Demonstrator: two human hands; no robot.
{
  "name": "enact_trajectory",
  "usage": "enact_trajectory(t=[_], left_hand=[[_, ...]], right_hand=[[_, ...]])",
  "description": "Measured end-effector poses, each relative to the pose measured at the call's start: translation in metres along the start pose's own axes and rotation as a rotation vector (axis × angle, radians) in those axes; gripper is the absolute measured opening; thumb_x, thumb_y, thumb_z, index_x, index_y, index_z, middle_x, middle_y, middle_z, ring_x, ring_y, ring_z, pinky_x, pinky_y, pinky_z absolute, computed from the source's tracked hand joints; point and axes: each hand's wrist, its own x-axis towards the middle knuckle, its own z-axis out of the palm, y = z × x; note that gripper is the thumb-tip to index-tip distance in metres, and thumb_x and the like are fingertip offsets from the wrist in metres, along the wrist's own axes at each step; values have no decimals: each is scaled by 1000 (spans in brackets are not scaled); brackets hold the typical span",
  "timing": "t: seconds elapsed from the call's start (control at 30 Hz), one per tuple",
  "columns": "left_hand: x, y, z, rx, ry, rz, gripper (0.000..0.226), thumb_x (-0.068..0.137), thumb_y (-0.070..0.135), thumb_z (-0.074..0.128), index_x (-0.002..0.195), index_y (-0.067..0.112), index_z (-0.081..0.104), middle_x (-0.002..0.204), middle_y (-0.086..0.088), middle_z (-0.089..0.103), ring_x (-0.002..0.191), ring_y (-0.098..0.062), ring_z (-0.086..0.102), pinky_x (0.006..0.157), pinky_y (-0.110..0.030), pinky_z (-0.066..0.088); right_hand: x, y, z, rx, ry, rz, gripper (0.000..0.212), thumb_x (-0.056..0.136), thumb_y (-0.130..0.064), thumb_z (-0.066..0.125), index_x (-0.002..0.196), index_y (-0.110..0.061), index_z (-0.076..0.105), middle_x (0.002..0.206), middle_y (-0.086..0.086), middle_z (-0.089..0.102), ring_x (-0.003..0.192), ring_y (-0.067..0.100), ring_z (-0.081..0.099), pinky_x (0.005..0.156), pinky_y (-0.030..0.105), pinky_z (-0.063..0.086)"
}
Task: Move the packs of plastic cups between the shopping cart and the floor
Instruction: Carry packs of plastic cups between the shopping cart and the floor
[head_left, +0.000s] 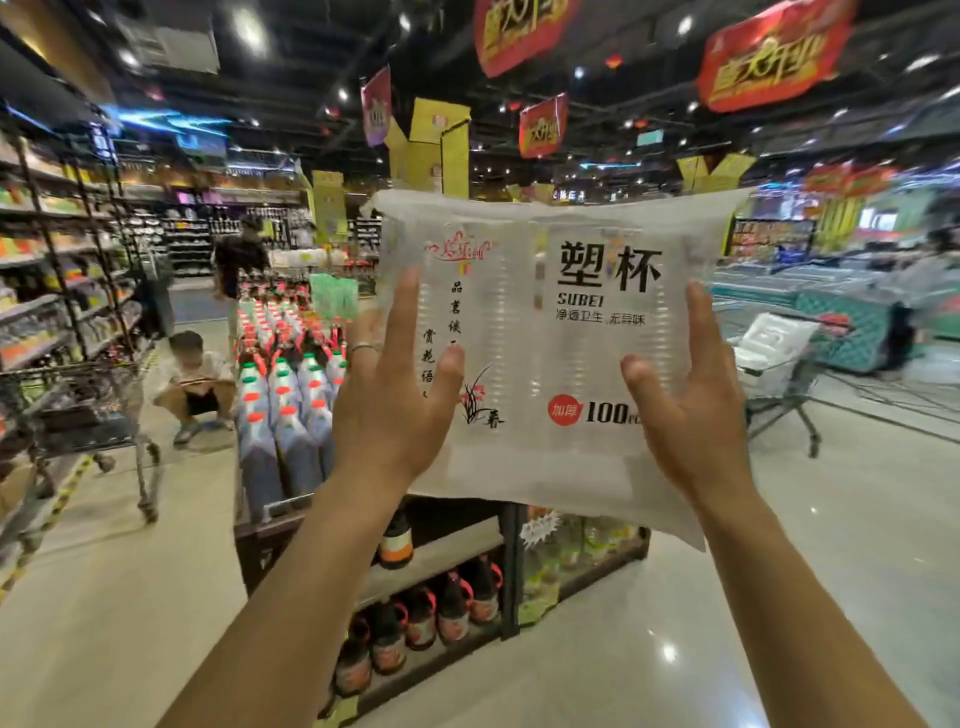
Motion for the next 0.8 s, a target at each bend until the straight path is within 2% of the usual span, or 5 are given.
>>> enact_trajectory(t=[0.1,0.33,0.4,0.57,0.8], left_hand=[[10,32,74,-39,-42,-16,68,94,52,43,151,49,5,155,-15,24,129,-35,44,87,-43,43],[38,125,231,-150,-81,91,71,89,54,38,153,43,10,153,-10,28,129,-29,42,80,-36,39],[46,146,265,-161,-95,91,71,87,60,33,153,45,9,152,-11,29,128,-30,44,82,-39,43],[62,185,338,-208,-130,102,71,89,56,36,153,44,8,153,-12,28,128,-33,45,83,-43,46],[86,227,444,-309,-194,151,67,92,55,37,153,45,10,150,-13,32,119,-34,50,80,-36,37]], right_hand=[[29,60,-31,-60,20,28,74,95,-33,60,153,-39,16,149,2,37,122,10,37,92,30,29],[99,182,-114,-143,110,92,73,93,-32,60,153,-39,18,151,-3,35,113,-6,27,95,26,28],[117,206,-133,-171,117,107,73,94,-32,60,153,-38,18,150,-3,35,108,-11,25,93,23,27],[152,261,-166,-225,142,128,72,94,-32,59,153,-36,18,148,-1,37,106,-8,28,90,23,28],[190,342,-195,-303,204,201,71,95,-36,57,153,-40,16,152,-4,33,127,7,33,94,23,27]])
